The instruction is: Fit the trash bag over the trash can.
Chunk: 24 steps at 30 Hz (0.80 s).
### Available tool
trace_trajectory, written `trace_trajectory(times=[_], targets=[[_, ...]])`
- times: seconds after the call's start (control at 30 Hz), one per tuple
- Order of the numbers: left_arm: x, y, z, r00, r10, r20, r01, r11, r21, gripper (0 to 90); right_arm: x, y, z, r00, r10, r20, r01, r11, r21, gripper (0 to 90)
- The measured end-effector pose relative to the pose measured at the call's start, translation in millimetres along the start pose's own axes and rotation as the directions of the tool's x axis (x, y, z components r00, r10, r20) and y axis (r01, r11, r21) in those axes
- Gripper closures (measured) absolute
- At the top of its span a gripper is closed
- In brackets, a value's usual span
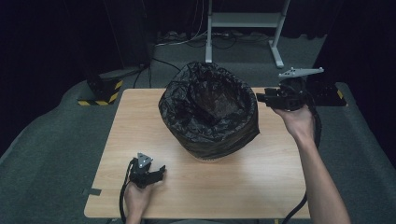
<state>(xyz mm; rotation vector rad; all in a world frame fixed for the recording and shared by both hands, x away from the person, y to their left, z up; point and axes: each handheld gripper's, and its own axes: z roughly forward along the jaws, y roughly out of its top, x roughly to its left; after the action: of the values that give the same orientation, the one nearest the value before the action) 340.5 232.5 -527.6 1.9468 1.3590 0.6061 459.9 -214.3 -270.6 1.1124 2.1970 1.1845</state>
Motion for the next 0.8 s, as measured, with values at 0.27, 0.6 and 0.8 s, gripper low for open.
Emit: trace_trajectory(times=[0.27,0.6,0.8], targets=[[-0.1,0.0,-0.1,1.0000,0.001,0.000,-0.001,1.0000,0.000,27.4,0.2,-4.9,-5.1,1.0000,-0.002,-0.004,0.002,0.9999,-0.011,56.7],[-0.1,0.0,-0.1,1.0000,0.001,0.000,-0.001,1.0000,0.000,27.3,3.3,-8.4,-17.8,0.9999,-0.002,-0.017,0.001,0.9982,-0.060,56.7],[-0.1,0.0,-0.1,1.0000,0.001,0.000,-0.001,1.0000,0.000,27.3,-0.2,-17.7,-21.3,0.9999,0.011,-0.010,-0.012,0.9974,-0.071,56.7]])
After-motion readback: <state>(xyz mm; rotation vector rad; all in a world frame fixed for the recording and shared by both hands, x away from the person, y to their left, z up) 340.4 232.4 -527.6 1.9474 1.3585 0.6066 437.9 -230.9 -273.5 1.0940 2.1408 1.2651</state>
